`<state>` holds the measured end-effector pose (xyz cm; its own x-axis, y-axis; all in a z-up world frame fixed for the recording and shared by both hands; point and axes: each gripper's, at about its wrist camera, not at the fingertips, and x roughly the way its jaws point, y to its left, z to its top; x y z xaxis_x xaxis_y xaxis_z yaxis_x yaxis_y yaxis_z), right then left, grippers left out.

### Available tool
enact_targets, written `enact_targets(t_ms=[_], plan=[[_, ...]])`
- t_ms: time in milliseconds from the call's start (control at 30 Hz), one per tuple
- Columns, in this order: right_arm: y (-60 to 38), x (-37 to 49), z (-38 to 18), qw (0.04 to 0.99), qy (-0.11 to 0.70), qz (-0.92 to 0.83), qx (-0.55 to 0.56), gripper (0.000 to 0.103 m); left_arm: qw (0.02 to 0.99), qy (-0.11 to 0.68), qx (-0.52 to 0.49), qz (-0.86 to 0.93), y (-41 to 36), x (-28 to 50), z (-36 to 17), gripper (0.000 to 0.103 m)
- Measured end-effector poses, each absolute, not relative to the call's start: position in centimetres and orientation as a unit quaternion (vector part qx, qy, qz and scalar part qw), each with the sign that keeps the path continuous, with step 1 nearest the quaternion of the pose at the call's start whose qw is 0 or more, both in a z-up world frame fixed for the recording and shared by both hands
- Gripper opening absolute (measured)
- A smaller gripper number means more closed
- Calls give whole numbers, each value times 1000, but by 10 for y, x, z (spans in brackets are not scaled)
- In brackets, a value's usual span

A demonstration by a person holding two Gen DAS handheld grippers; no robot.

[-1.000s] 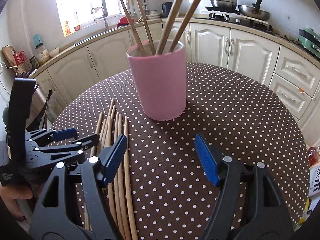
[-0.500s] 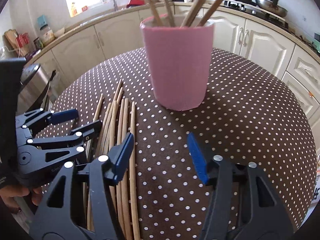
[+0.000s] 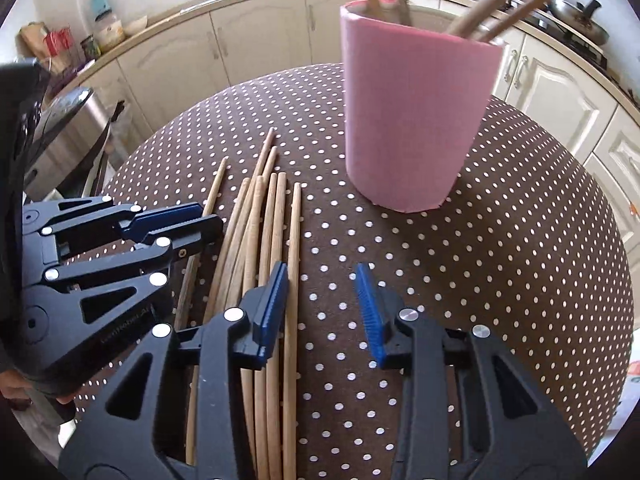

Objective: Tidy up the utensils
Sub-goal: 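Lower both grippers onto the chopstick pile and close each on one chopstick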

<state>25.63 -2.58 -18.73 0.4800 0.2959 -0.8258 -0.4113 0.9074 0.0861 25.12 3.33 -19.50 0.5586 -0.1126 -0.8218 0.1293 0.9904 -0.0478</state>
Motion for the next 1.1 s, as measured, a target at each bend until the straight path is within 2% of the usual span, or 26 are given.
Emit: enact_targets(t_ms=[133, 267, 400, 633, 1100], plan=[[-11, 264, -190, 851, 478, 203, -84, 31, 878, 473, -4, -67, 37, 254, -196, 13], [0, 277, -188, 845, 486, 205, -90, 8, 876, 478, -14, -63, 42, 257, -196, 11], [5, 282, -185, 841, 490, 211, -92, 6, 875, 479, -21, -63, 46, 259, -195, 6], [-4, 272, -182, 844, 485, 217, -71, 6, 880, 470, -22, -69, 44, 251, -186, 6], [-42, 236, -107, 884, 389, 259, 5, 6, 921, 371, -33, -110, 39, 214, -93, 6]])
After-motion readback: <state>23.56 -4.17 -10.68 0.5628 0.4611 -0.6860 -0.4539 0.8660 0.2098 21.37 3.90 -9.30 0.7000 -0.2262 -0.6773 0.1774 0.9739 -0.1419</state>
